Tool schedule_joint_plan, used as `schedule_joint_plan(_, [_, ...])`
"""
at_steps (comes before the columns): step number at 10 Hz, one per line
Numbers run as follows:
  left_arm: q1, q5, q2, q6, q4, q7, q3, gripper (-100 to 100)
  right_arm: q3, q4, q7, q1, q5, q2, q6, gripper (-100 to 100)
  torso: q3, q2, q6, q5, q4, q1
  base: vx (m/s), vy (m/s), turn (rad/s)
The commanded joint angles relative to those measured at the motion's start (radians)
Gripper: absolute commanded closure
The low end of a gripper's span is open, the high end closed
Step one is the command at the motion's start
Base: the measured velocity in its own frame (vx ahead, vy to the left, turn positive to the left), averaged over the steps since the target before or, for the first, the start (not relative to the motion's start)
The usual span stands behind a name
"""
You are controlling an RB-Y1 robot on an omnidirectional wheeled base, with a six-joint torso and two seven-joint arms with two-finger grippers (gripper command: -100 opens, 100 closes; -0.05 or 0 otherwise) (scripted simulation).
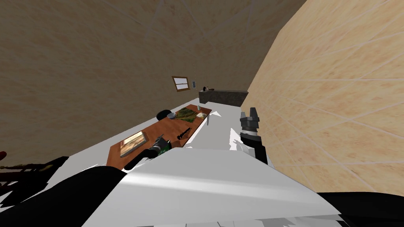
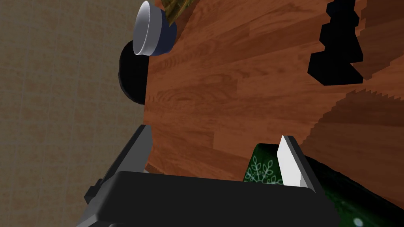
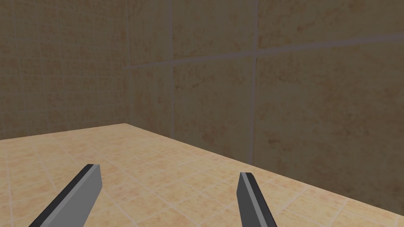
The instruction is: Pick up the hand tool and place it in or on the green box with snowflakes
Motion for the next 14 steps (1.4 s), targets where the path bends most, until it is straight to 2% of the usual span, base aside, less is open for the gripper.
schedule_joint_plan(1, [0.006, 0.006, -0.003, 0.050, -0.002, 0.015, 0.010, -100, 0.000, 0.000, 0.000, 0.000, 0.000, 0.000, 0.000, 0, 0.000, 0.000, 0.000, 0.000, 0.000, 0.000, 0.074, -0.016, -0.099])
schedule_joint_plan(2, [0.023, 0.028, 0.002, 0.073, 0.018, 0.036, 0.023, -100, 0.000, 0.000, 0.000, 0.000, 0.000, 0.000, 0.000, 0, 0.000, 0.000, 0.000, 0.000, 0.000, 0.000, 0.092, -0.026, -0.172])
schedule_joint_plan(3, [0.023, 0.028, 0.002, 0.099, 0.018, 0.036, 0.023, -100, 0.000, 0.000, 0.000, 0.000, 0.000, 0.000, 0.000, 0, -0.001, -0.001, 0.000, 0.000, 0.000, -0.001, 0.077, -0.024, -0.103])
schedule_joint_plan(4, [0.039, 0.048, 0.005, 0.131, 0.040, 0.057, 0.035, -100, 0.000, 0.000, 0.000, 0.000, 0.000, 0.000, 0.000, 0, 0.000, 0.000, 0.000, 0.000, 0.000, -0.001, 0.097, -0.043, -0.197])
schedule_joint_plan(7, [0.054, 0.067, 0.006, 0.193, 0.063, 0.077, 0.046, -100, 0.000, 0.000, 0.000, 0.000, 0.000, 0.000, 0.000, 0, -0.001, -0.002, 0.000, 0.000, 0.000, -0.001, 0.089, -0.016, -0.132])
schedule_joint_plan(8, [0.068, 0.084, 0.006, 0.231, 0.087, 0.097, 0.055, -100, 0.000, 0.000, 0.000, 0.000, 0.000, 0.000, 0.000, 0, 0.000, 0.000, -0.001, 0.000, 0.000, 0.000, 0.101, -0.010, -0.190])
schedule_joint_plan(9, [0.068, 0.084, 0.006, 0.237, 0.087, 0.097, 0.055, -100, 0.000, 0.000, 0.000, 0.000, 0.000, 0.000, 0.000, 0, -0.001, -0.001, 0.000, 0.000, 0.000, 0.000, 0.101, -0.004, -0.096])
schedule_joint_plan(11, [0.094, 0.115, 0.001, 0.306, 0.138, 0.135, 0.070, -100, 0.000, 0.000, 0.000, 0.000, 0.000, 0.000, 0.000, 0, -0.001, -0.002, 0.000, 0.000, -0.001, 0.000, 0.144, -0.014, -0.246])
schedule_joint_plan(12, [0.094, 0.115, 0.001, 0.323, 0.138, 0.135, 0.070, -100, 0.000, 0.000, 0.000, 0.000, 0.000, 0.000, 0.000, 0, -0.003, -0.005, 0.000, 0.000, -0.001, -0.001, 0.129, -0.020, -0.107])
schedule_joint_plan(13, [0.105, 0.128, -0.003, 0.355, 0.165, 0.153, 0.076, -100, 0.000, 0.000, 0.000, 0.000, 0.000, 0.000, 0.000, 0, -0.002, -0.004, -0.001, 0.000, -0.001, -0.001, 0.122, -0.015, -0.178])
schedule_joint_plan(14, [0.105, 0.128, -0.003, 0.363, 0.165, 0.153, 0.076, -100, 0.000, 0.000, 0.000, 0.000, 0.000, 0.000, 0.000, 0, -0.002, -0.003, 0.000, 0.000, -0.001, -0.001, 0.096, -0.003, -0.108])
